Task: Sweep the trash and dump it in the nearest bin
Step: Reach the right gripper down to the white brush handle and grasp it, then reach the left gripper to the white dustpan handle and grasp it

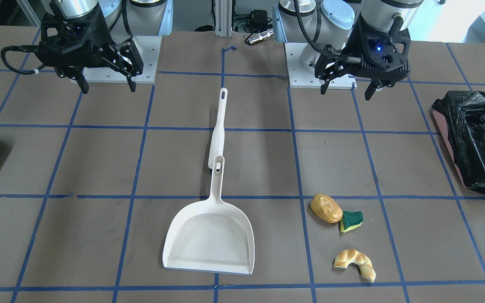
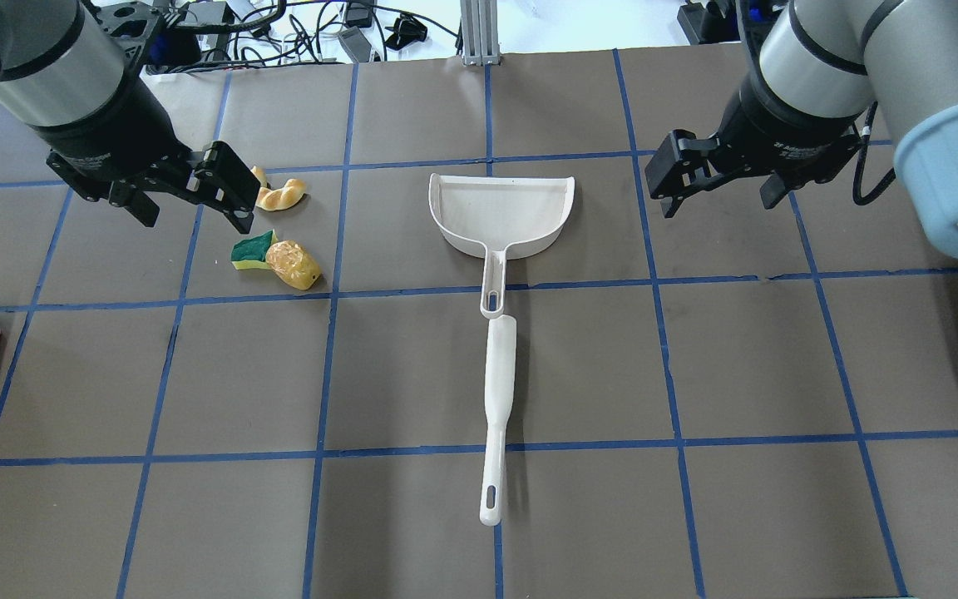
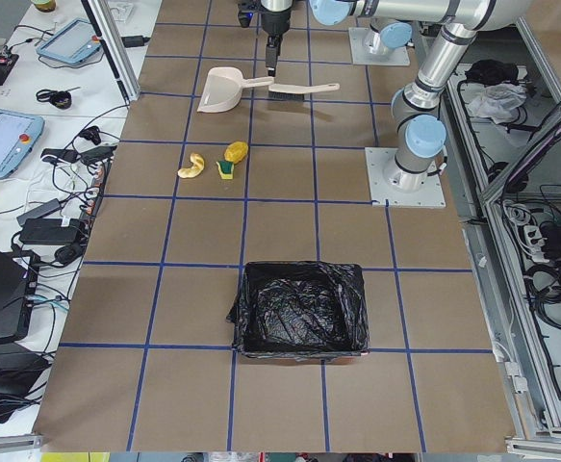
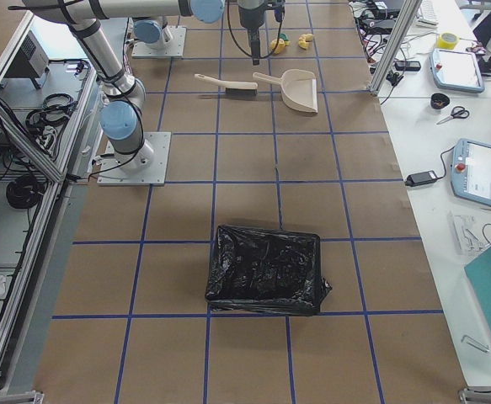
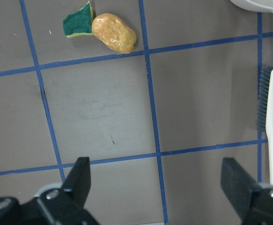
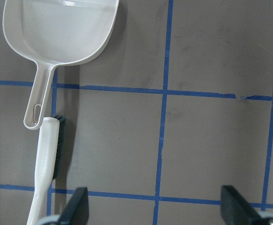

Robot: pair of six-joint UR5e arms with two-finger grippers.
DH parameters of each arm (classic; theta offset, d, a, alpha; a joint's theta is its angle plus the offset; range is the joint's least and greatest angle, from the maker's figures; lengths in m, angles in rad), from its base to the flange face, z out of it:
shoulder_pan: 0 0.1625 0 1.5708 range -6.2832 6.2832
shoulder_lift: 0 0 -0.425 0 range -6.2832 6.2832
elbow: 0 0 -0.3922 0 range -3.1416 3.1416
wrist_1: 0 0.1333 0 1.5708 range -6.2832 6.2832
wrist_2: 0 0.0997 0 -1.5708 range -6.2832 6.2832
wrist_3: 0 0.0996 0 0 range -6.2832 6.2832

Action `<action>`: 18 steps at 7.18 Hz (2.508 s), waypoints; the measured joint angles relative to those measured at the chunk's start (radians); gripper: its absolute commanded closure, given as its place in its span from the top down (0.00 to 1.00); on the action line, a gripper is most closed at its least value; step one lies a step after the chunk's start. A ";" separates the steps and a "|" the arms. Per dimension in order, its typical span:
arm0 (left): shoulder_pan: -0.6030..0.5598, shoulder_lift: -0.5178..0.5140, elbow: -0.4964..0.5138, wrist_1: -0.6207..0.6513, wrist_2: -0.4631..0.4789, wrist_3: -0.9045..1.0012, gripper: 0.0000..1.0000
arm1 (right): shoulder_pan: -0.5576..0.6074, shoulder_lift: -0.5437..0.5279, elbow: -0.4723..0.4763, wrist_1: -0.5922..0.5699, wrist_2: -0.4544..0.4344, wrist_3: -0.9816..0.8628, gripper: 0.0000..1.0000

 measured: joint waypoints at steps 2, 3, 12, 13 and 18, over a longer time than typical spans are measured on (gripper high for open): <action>0.000 0.002 -0.001 0.000 0.000 0.000 1.00 | 0.000 0.000 0.004 0.004 -0.002 0.001 1.00; 0.000 0.002 -0.001 0.000 0.001 0.000 1.00 | 0.001 -0.001 0.010 0.010 0.002 0.007 1.00; 0.011 -0.021 -0.002 0.007 -0.006 0.000 1.00 | 0.462 0.075 0.384 -0.308 0.005 0.449 0.98; 0.014 -0.039 0.000 0.045 -0.004 0.001 1.00 | 0.521 0.131 0.407 -0.386 -0.001 0.500 0.95; -0.096 -0.248 0.015 0.294 -0.012 -0.053 1.00 | 0.576 0.241 0.434 -0.444 0.011 0.543 0.73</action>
